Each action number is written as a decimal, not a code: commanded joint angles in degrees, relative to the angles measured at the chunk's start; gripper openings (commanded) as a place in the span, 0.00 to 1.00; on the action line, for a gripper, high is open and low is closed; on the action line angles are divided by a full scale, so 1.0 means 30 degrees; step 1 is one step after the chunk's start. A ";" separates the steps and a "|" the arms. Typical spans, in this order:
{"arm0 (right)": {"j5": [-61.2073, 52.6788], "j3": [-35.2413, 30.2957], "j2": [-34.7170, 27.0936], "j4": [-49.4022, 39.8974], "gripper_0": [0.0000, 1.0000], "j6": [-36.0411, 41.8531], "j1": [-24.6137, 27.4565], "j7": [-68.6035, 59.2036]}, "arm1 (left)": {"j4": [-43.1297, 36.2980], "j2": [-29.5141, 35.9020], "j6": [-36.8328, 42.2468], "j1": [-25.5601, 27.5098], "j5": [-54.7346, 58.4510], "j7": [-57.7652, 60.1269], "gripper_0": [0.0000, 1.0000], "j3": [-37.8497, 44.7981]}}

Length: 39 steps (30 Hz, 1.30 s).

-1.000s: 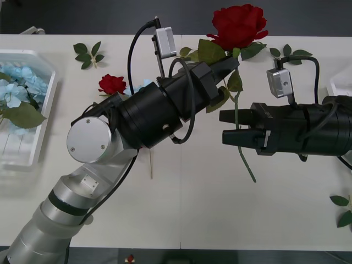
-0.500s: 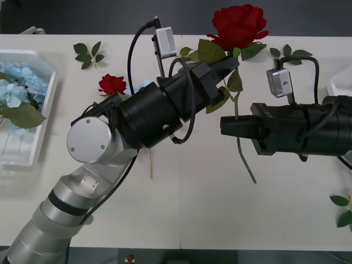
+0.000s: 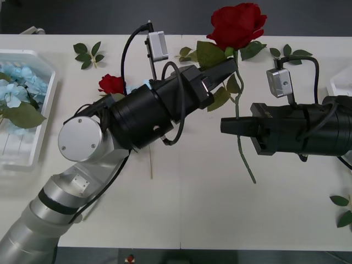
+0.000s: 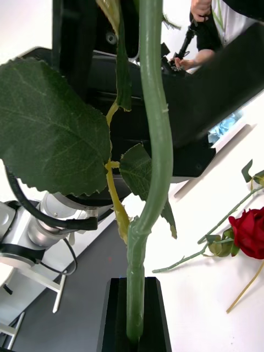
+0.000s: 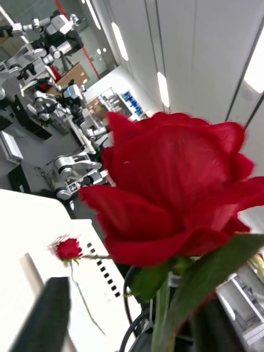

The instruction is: Put the red flowers into the right box and the blue flowers into the left box

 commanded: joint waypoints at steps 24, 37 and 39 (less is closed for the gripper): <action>0.1916 -0.2198 -0.9524 0.2473 0.00 0.0068 -0.0367 -0.8041 | 0.5003 1.0141 1.4314 0.0399 0.2909 -0.0220 0.72 0.8334; 0.8010 -0.2227 -1.0286 0.7571 0.00 -0.0313 -0.0367 -0.8568 | 0.8050 0.7709 1.3494 -0.3263 -0.7608 0.3179 0.72 0.8569; 0.8948 -0.2227 -1.0374 0.8216 0.00 -0.0343 -0.0367 -0.8686 | 0.7904 0.7065 1.3142 -0.3585 -0.9776 0.4058 0.72 0.8569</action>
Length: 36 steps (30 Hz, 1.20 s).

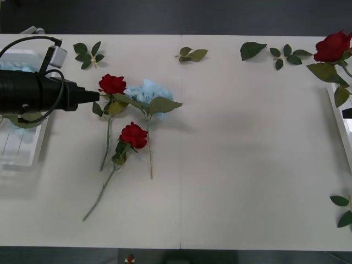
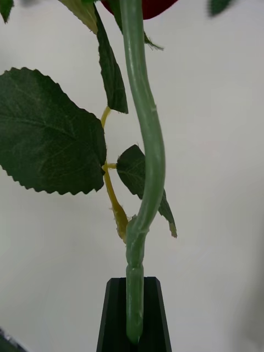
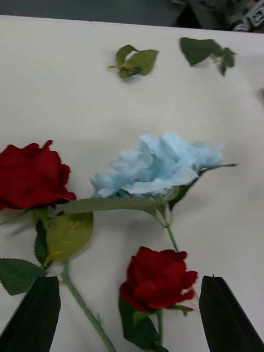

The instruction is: Put the red flowers into the right box and the blue flowers into the left box

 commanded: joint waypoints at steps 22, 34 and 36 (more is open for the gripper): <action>0.5552 -0.0211 0.0712 0.6769 0.00 -0.2358 -0.0421 -0.2498 | -0.0603 -0.2837 -0.4489 -0.1736 -1.7396 1.0830 0.72 -0.5033; 0.8892 -0.0211 0.1884 0.6827 0.00 -0.3852 -0.1036 -0.3553 | 0.1682 -0.4477 -0.5603 -0.1765 -2.0589 1.1563 0.73 -0.5267; 0.9478 -0.0211 0.2089 0.6944 0.00 -0.3911 -0.1300 -0.3699 | 0.2063 -0.4594 -0.5778 -0.1765 -2.0589 1.1504 0.72 -0.5267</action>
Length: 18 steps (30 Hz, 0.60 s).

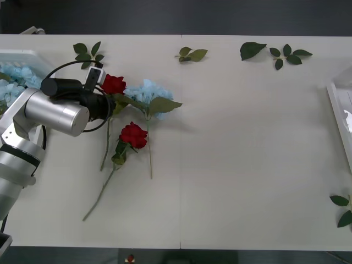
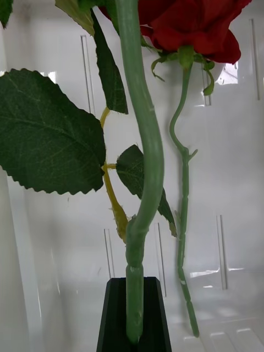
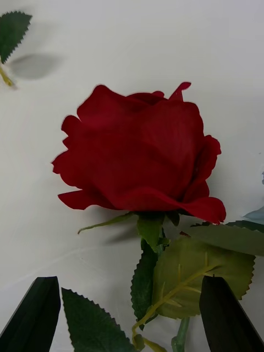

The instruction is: Put the red flowers into the right box and the blue flowers into the left box

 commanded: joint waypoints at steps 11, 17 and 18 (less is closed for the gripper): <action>0.2489 -0.0234 0.0969 0.1305 0.00 -0.0197 -0.2325 -0.1071 | 0.1116 -0.0285 -0.1040 -0.0461 -0.0690 0.0963 0.96 -0.0510; 0.2489 -0.0234 0.0969 0.1305 0.74 -0.0168 -0.2296 -0.1071 | 0.3137 -0.0490 -0.3090 -0.0930 -0.0748 0.0963 0.96 -0.1360; 0.2489 -0.0234 0.0969 0.1305 0.85 -0.0168 -0.2296 -0.1071 | 0.3313 -0.0519 -0.3178 -0.0959 -0.0748 0.0963 0.96 -0.1418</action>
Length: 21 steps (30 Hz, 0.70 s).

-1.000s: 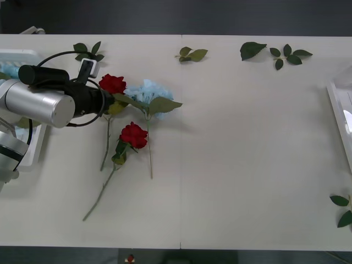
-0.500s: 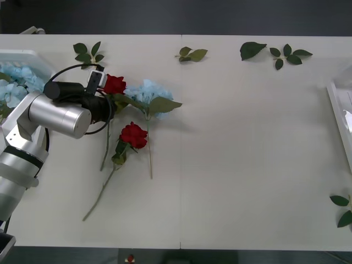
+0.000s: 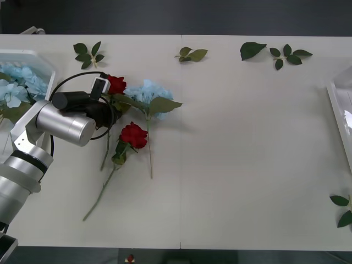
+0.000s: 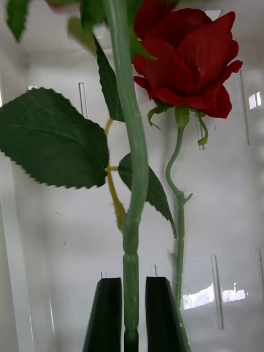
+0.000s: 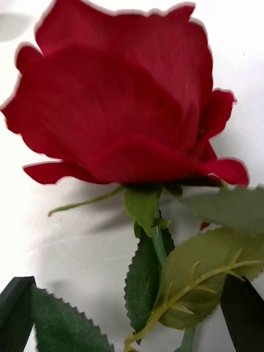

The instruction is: Put the red flowers into the right box and the blue flowers into the left box

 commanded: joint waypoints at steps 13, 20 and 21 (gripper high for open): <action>-0.1470 -0.0234 -0.0557 -0.0562 1.00 0.1263 -0.0109 -0.0428 | 0.1184 -0.0398 -0.0816 -0.1082 0.0182 0.0965 0.00 -0.0396; -0.4576 -0.0234 -0.1084 -0.1821 1.00 0.3168 -0.0109 -0.0223 | 0.0803 0.0129 -0.0670 -0.0994 0.2936 0.0819 0.00 -0.0396; -0.5484 -0.0234 -0.1172 -0.1851 1.00 0.3461 -0.0109 -0.0165 | 0.0510 0.0276 -0.0436 -0.0965 0.3317 0.0760 0.00 -0.0396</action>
